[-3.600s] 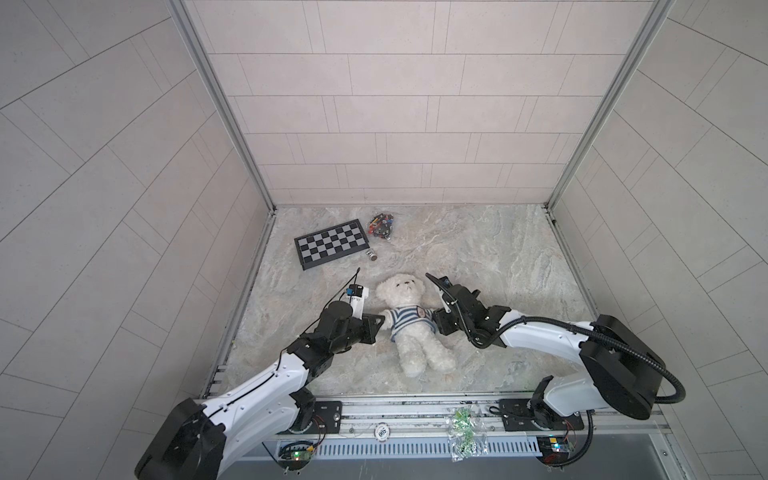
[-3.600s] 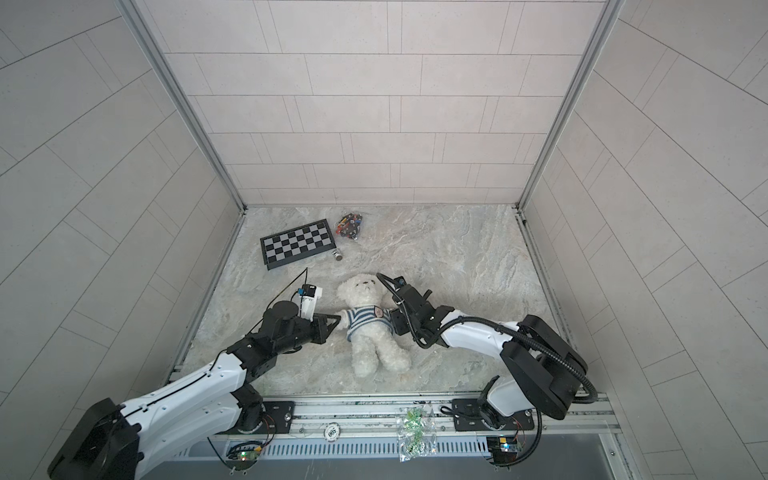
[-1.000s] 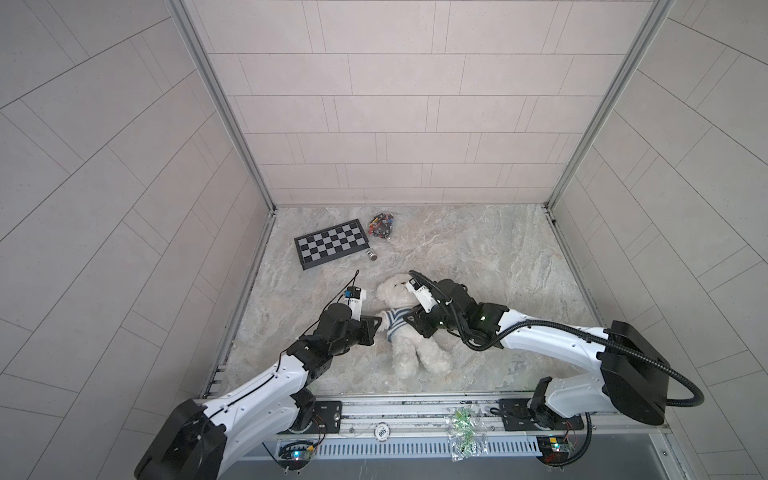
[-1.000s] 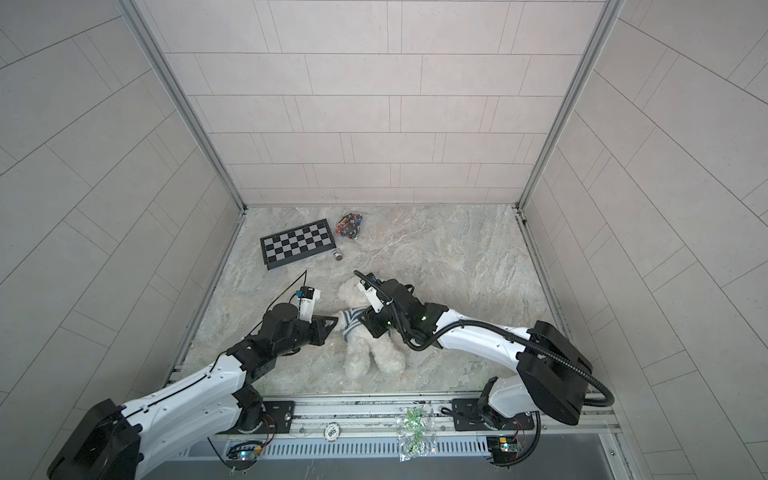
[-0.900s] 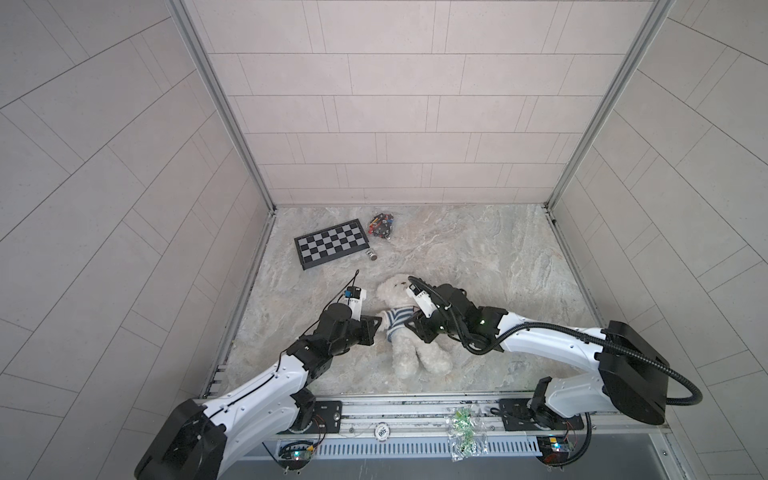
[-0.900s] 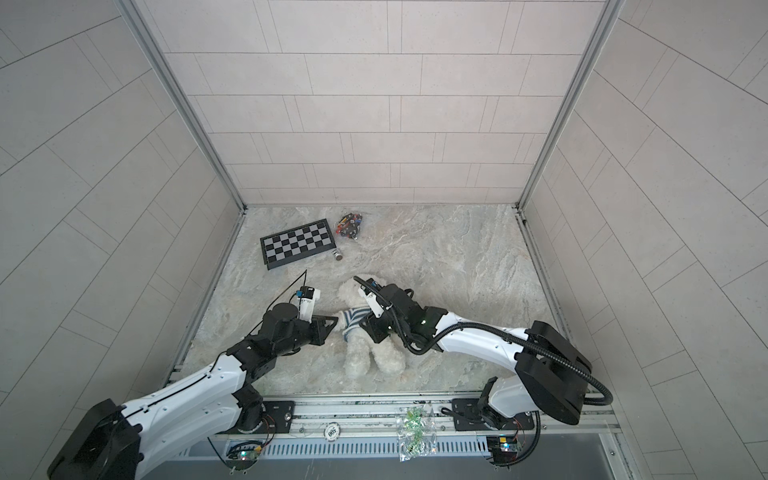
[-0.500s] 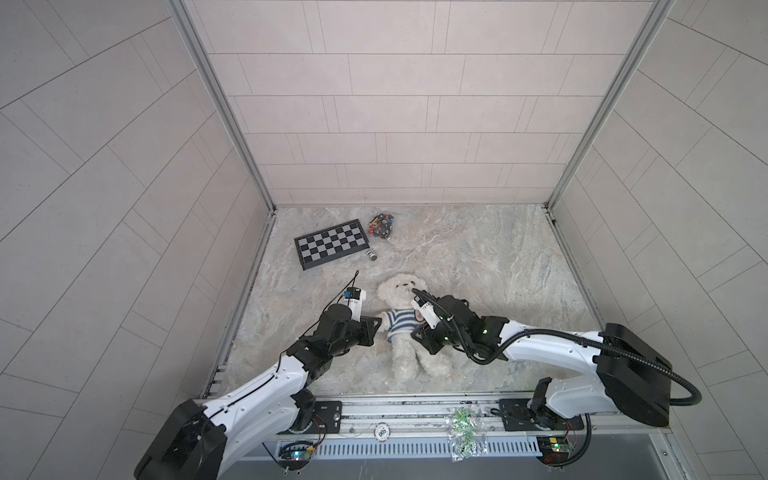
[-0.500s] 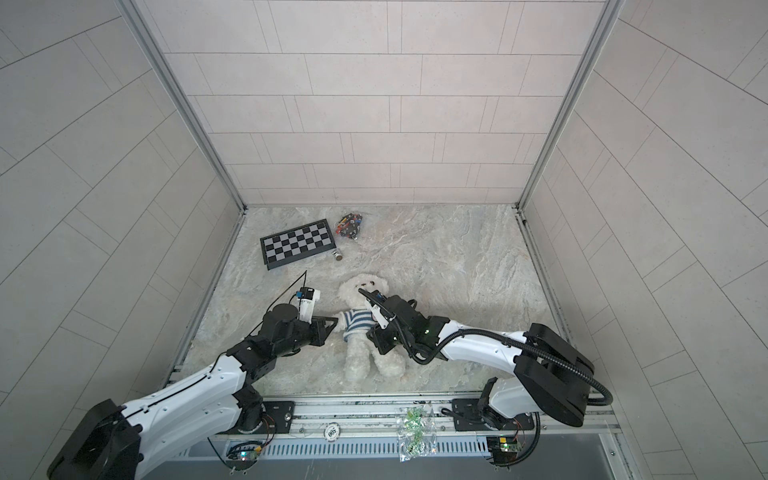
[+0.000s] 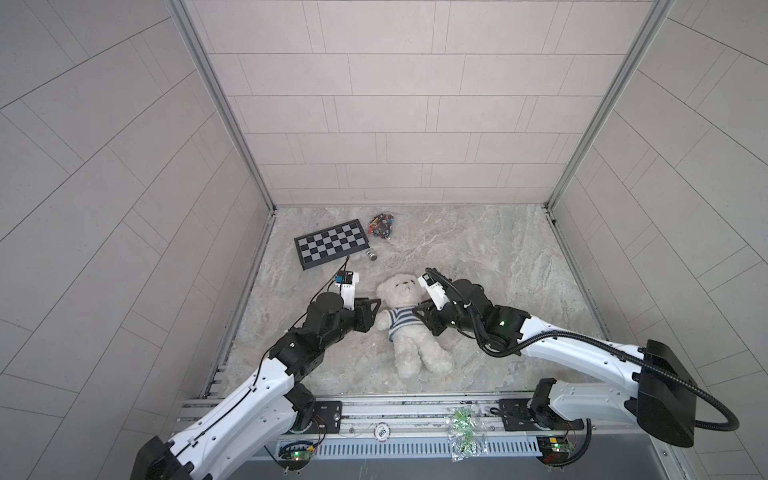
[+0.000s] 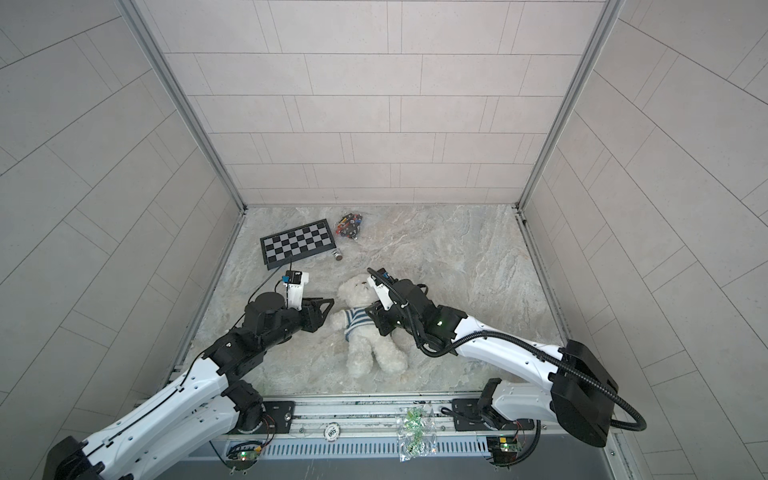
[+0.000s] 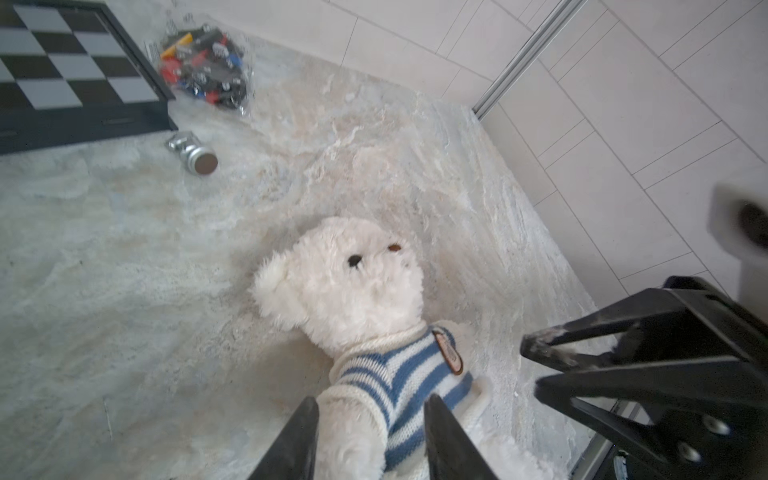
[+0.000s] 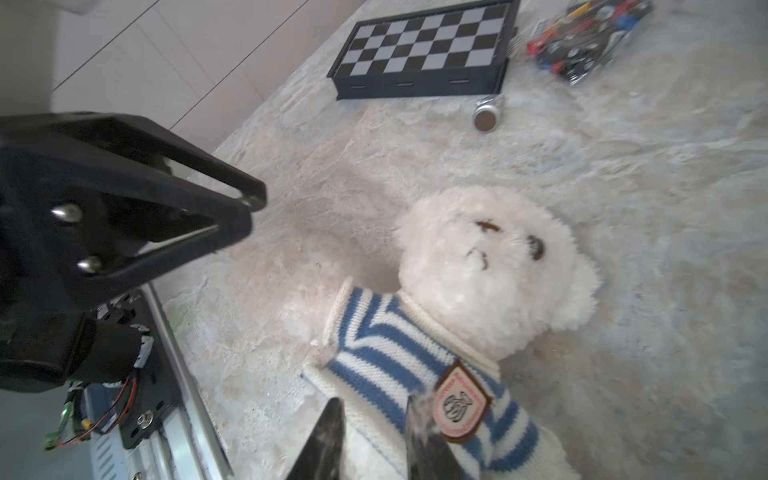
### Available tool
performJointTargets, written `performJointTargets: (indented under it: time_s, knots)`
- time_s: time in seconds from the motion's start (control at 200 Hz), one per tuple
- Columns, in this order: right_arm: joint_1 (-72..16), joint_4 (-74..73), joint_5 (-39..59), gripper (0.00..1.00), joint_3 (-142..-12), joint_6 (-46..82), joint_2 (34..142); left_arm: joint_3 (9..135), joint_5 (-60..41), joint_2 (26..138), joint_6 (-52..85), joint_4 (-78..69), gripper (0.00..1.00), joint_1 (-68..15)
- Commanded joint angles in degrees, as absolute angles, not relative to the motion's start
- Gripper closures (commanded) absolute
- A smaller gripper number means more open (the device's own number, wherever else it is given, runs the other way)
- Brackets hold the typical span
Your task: Dress the teddy bear
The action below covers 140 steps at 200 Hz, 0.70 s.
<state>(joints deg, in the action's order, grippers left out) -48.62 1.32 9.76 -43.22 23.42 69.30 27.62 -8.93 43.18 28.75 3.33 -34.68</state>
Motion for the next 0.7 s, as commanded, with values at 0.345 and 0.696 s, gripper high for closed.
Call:
performJointTargets:
  time_s: [0.345,0.696]
  knots:
    - [-44.03,-8.32,12.66,0.75,-37.37,25.47,74.36,32.54,-5.21,64.57,31.80,-6.86,0.79,-46.09]
    - [-44.22,-10.77,15.66,0.80,-32.19,28.29,80.67,26.71,-5.47,68.61,34.44,-10.74,0.81,-49.19]
